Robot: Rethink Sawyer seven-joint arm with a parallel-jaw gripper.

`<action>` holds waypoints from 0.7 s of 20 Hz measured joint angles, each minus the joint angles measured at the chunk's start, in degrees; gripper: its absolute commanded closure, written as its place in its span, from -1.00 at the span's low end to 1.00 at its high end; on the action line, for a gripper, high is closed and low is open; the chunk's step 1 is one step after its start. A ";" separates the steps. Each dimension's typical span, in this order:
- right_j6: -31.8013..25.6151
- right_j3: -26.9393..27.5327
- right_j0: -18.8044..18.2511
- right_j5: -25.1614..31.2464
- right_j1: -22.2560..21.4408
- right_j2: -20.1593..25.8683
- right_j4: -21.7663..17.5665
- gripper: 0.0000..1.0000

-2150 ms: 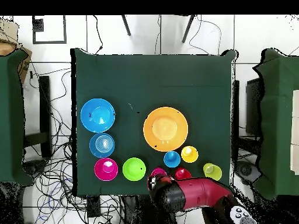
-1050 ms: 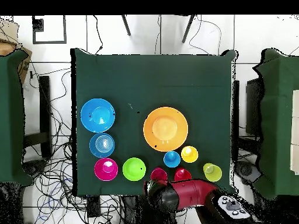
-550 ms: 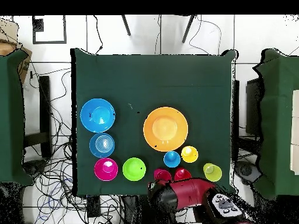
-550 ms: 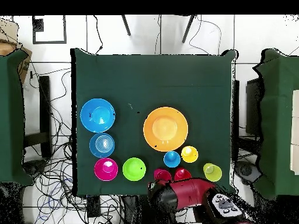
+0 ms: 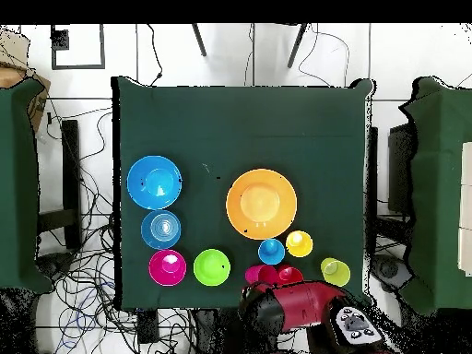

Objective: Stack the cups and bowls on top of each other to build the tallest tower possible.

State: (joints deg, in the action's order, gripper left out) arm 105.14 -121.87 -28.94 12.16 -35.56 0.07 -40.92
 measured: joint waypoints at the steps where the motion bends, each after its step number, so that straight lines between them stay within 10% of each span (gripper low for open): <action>1: 0.00 0.16 -0.01 -0.11 0.02 -0.20 0.00 -1.00; 14: 0.00 0.45 -0.03 -0.14 0.03 -0.52 0.00 -1.00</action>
State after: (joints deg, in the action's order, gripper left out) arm 105.14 -121.42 -28.96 12.02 -35.53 -0.45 -40.92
